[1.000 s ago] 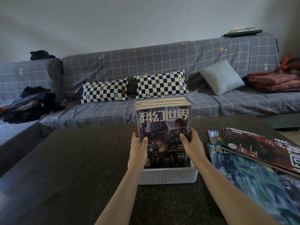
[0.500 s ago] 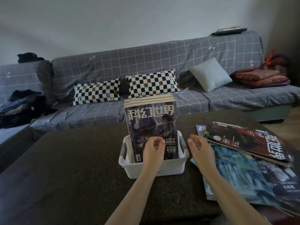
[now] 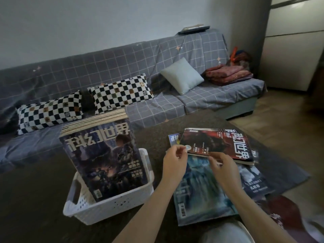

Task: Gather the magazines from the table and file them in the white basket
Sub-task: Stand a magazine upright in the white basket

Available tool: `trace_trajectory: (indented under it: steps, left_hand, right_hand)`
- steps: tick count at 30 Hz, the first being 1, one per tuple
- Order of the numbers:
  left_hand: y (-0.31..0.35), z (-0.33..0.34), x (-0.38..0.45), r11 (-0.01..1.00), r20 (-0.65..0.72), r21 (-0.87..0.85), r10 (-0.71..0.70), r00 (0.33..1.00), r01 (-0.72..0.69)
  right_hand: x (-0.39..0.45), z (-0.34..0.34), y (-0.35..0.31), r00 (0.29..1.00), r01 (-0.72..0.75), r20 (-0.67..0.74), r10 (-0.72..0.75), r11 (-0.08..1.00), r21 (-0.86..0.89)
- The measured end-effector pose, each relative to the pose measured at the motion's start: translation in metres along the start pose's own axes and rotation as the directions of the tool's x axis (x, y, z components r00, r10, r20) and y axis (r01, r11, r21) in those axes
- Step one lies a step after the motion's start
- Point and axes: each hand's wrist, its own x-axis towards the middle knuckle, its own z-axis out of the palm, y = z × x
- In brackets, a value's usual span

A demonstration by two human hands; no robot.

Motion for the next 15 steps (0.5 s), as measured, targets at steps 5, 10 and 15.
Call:
trace_trajectory:
  steps: [5,10,15]
  left_hand:
    - [-0.016,0.038,0.045,0.983,0.028,0.157,-0.105,0.994,0.1]
    - [-0.029,0.057,0.07,0.964,-0.014,0.163,-0.21,0.978,0.21]
    - [-0.024,0.054,0.086,0.959,-0.045,-0.053,-0.279,0.959,0.277]
  right_hand:
    - [0.023,-0.008,0.03,0.995,-0.095,-0.045,0.09,0.988,-0.12]
    - [0.025,-0.003,0.047,0.996,-0.085,-0.038,0.081,0.991,-0.106]
    - [0.023,-0.002,0.049,0.995,-0.095,-0.048,0.093,0.994,-0.046]
